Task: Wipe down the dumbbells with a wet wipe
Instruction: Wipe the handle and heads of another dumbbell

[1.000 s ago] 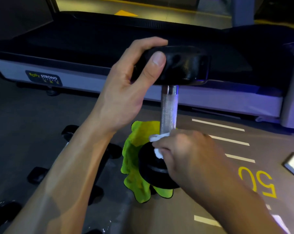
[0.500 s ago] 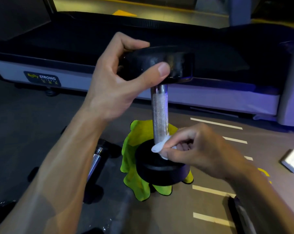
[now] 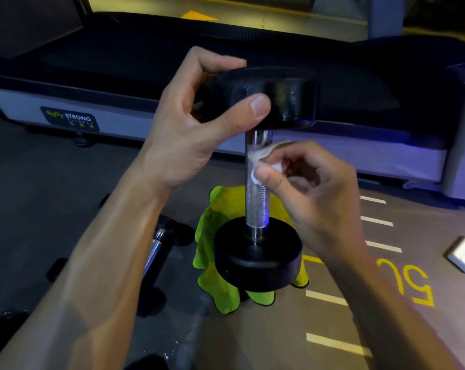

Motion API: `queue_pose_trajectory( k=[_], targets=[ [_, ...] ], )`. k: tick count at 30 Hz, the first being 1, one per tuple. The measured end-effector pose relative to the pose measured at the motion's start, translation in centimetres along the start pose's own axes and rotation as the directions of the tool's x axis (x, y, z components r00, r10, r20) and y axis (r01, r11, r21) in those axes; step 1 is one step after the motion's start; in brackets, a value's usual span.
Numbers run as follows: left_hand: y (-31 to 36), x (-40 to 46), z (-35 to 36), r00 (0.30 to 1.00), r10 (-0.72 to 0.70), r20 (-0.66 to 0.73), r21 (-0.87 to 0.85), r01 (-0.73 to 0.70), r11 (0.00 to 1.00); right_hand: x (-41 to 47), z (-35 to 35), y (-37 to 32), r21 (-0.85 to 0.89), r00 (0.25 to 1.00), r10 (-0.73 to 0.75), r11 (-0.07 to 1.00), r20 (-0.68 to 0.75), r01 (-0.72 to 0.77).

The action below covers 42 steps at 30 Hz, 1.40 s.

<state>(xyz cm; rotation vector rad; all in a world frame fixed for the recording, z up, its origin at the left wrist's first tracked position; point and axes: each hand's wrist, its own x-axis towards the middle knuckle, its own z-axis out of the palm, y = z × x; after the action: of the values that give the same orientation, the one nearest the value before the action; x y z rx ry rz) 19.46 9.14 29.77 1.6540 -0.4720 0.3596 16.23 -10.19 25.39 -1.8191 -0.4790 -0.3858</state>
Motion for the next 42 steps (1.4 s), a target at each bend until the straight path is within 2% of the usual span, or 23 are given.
queue_pose_trajectory(
  k=[2, 4, 5, 6, 8, 10, 11, 15, 17, 22, 26, 28, 31, 33, 35, 38, 42],
  targets=[
    [-0.1, -0.1, -0.1, 1.0, -0.001, -0.021, -0.013, 0.001, 1.0, -1.5, -0.2, 0.6, -0.116, 0.993, 0.024, 0.993, 0.12, -0.01],
    [-0.2, -0.1, -0.1, 1.0, 0.003, -0.031, -0.021, -0.004, 1.0, -2.9, -1.0, 0.8, -0.233, 0.946, 0.13, 0.971, 0.296, -0.06],
    [-0.2, -0.2, -0.1, 0.999, 0.004, -0.033, -0.023, -0.005, 1.0, -2.9, -1.2, 0.5, -0.276, 0.932, 0.147, 0.96, 0.332, -0.053],
    [-0.2, -0.1, 0.0, 1.0, 0.004, -0.029, -0.02, -0.004, 1.0, -2.4, -1.2, 0.2, -0.316, 0.944, 0.11, 0.949, 0.31, -0.007],
    [-0.1, 0.1, 0.1, 1.0, 0.004, -0.015, -0.005, -0.004, 1.0, -0.6, -0.2, -0.8, -0.386, 0.985, -0.044, 0.916, 0.169, 0.107],
    [-0.1, 0.2, 0.4, 1.0, 0.011, -0.003, -0.001, -0.011, 1.0, 0.7, 1.0, -1.5, -0.416, 0.987, -0.159, 0.899, -0.02, 0.136],
    [-0.1, 0.2, 0.5, 1.0, 0.013, -0.003, -0.007, -0.014, 1.0, 0.7, 1.3, -1.3, -0.424, 0.981, -0.185, 0.894, -0.059, 0.143],
    [-0.1, 0.1, 0.5, 1.0, 0.02, -0.019, -0.018, -0.02, 1.0, -2.4, 0.4, -0.1, -0.482, 0.985, -0.153, 0.858, 0.086, 0.175],
    [-0.1, 0.0, 0.5, 1.0, 0.015, -0.023, -0.02, -0.016, 1.0, -2.3, 0.2, -0.3, -0.512, 0.975, -0.19, 0.83, 0.113, 0.221],
    [-0.1, 0.2, 0.9, 1.0, 0.015, -0.022, -0.021, -0.016, 1.0, 0.4, 1.2, -0.5, -0.396, 0.96, -0.243, 0.902, -0.136, 0.172],
    [-0.2, 0.1, 0.8, 0.999, 0.007, -0.046, -0.03, -0.009, 0.999, -1.7, 1.4, 0.1, -0.164, 0.995, -0.012, 0.986, -0.097, -0.004],
    [-0.2, 0.1, 0.8, 0.999, 0.009, -0.049, -0.031, -0.011, 0.999, -1.5, 1.2, -0.5, -0.094, 0.996, 0.045, 0.994, -0.081, -0.053],
    [-0.2, 0.1, 1.0, 0.999, 0.013, -0.035, -0.031, -0.014, 0.999, 0.4, 1.3, -1.4, 0.154, 0.974, 0.133, 0.982, -0.183, -0.105],
    [-0.3, 0.1, 0.9, 0.999, 0.017, -0.039, -0.025, -0.018, 1.0, 0.8, 1.7, -1.6, 0.26, 0.961, 0.202, 0.954, -0.191, -0.149],
    [-0.4, 0.0, 0.8, 0.998, 0.019, -0.055, -0.025, -0.021, 0.999, -0.2, 1.8, -1.3, 0.28, 0.954, 0.27, 0.933, -0.134, -0.225],
    [-0.4, -0.2, 0.6, 0.997, 0.016, -0.07, -0.03, -0.018, 0.999, -1.7, 1.2, -1.0, 0.188, 0.944, 0.322, 0.933, -0.066, -0.305],
    [-0.2, -0.2, 0.9, 0.999, 0.011, -0.05, -0.032, -0.012, 0.999, 0.2, 1.5, -2.2, 0.043, 0.965, 0.19, 0.982, -0.181, -0.185]
  ],
)
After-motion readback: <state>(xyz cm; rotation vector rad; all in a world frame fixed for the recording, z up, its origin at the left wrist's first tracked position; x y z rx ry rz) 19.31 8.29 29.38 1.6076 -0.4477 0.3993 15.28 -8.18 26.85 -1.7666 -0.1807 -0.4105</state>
